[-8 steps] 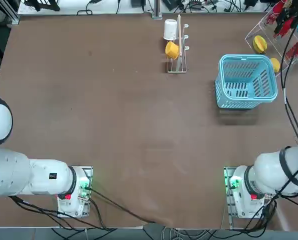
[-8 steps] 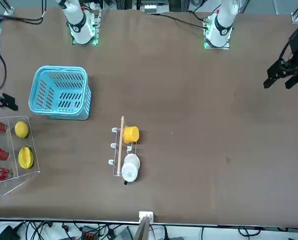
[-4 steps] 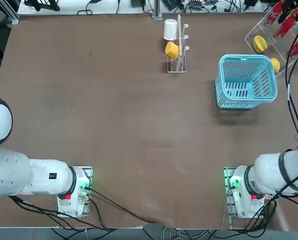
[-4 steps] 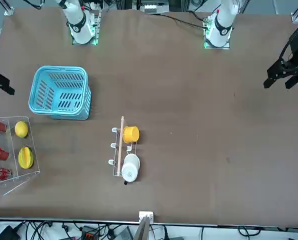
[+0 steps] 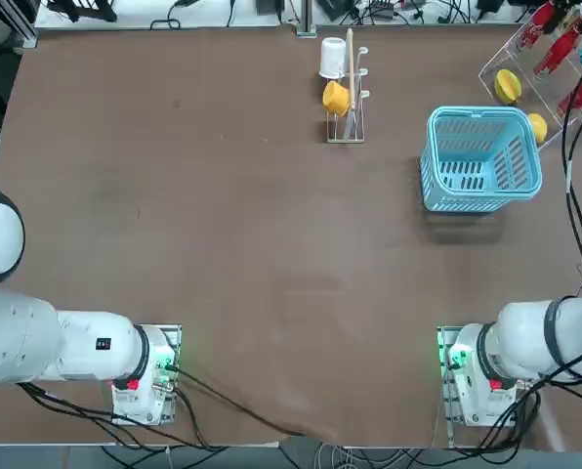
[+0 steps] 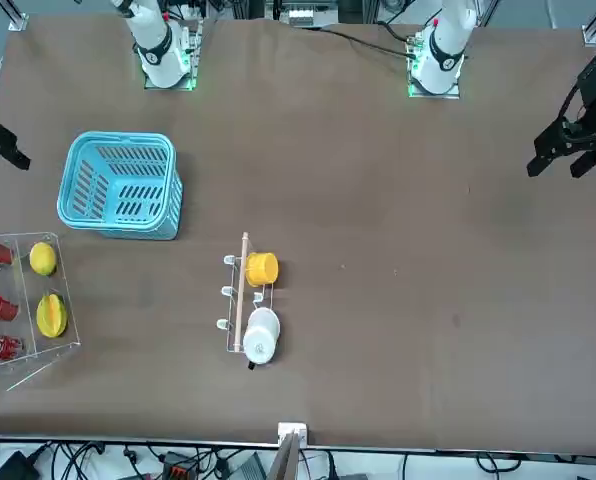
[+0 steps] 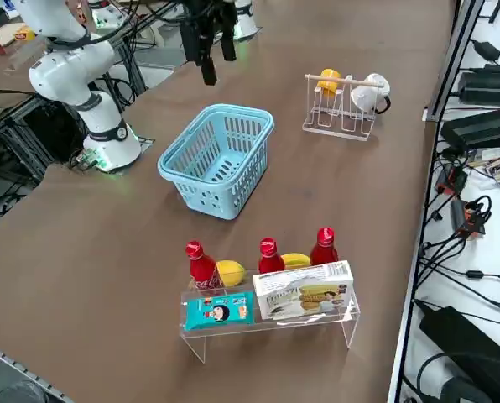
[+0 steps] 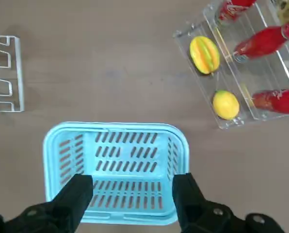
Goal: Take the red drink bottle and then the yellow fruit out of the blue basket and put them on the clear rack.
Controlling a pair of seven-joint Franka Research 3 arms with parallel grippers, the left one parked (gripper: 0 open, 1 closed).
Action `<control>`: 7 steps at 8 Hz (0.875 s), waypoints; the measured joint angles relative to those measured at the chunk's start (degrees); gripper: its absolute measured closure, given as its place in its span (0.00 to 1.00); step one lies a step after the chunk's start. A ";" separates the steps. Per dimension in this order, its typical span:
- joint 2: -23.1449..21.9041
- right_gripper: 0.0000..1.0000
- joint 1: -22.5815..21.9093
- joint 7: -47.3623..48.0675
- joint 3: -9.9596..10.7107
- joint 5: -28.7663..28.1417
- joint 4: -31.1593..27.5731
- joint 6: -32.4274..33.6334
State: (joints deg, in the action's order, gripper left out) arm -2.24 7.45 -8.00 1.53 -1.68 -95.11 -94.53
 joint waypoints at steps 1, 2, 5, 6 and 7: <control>-0.12 0.00 -1.64 1.54 -0.28 0.01 0.71 0.65; -0.39 0.00 -4.17 3.09 0.36 0.06 1.06 2.16; -1.62 0.00 -11.96 3.77 6.71 0.09 1.18 5.28; -1.78 0.00 -12.55 3.77 6.92 0.10 1.18 5.64; -1.85 0.00 -12.73 3.77 6.95 0.10 1.18 5.76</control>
State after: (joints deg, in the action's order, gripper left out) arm -4.09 -5.28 -4.22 8.48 -1.58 -93.94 -88.77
